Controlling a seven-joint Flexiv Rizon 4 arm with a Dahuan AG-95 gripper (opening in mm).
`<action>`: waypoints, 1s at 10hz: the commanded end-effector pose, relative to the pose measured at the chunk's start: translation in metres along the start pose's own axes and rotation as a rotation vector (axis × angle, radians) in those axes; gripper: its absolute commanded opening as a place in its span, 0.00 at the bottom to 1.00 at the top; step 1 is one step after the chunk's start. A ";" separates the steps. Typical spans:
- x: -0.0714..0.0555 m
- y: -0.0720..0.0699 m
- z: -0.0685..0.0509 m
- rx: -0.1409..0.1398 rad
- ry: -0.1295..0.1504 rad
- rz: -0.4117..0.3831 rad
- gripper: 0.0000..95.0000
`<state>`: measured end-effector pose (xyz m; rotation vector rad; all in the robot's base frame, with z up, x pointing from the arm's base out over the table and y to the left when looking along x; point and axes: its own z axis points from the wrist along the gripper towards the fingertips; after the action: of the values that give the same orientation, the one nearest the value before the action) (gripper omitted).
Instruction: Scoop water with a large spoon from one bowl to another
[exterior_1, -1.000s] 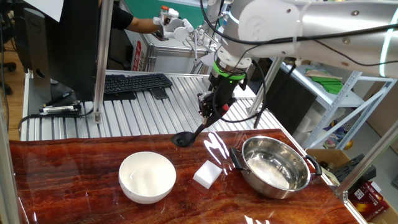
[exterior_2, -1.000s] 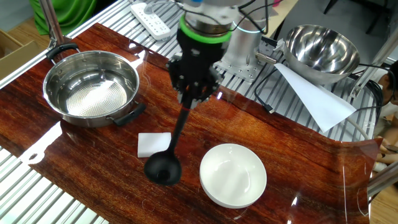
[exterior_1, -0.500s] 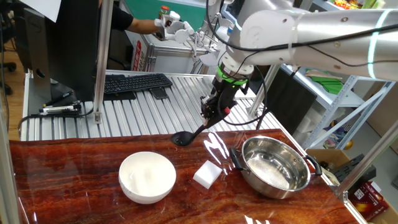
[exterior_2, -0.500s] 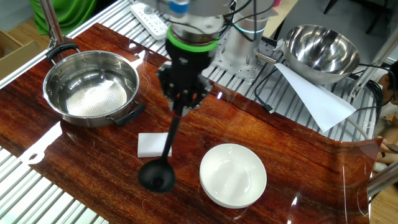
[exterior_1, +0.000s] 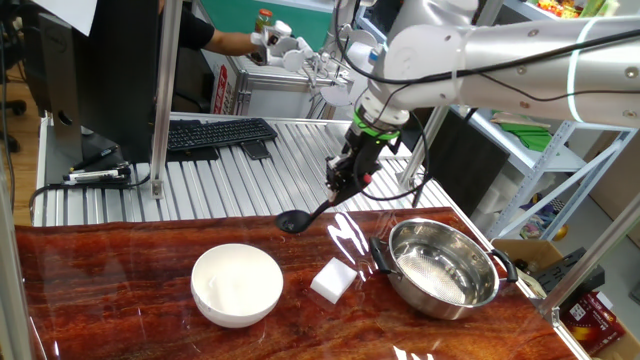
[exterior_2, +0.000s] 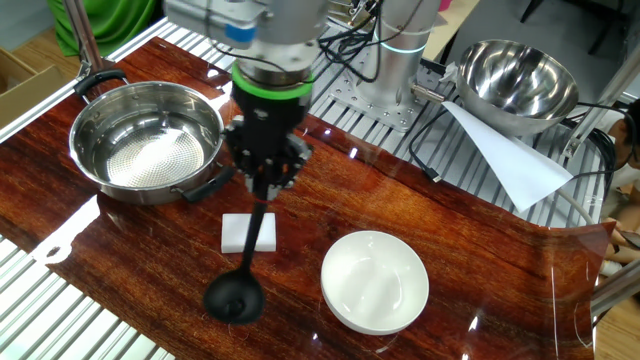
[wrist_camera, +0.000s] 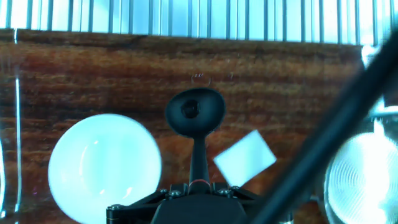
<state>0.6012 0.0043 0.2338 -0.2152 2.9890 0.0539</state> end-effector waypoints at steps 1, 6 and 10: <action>-0.003 -0.008 0.010 -0.013 -0.013 -0.008 0.00; 0.000 -0.011 0.034 -0.035 -0.043 -0.004 0.00; 0.001 -0.018 0.050 -0.050 -0.064 -0.004 0.00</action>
<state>0.6104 -0.0132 0.1827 -0.2223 2.9230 0.1323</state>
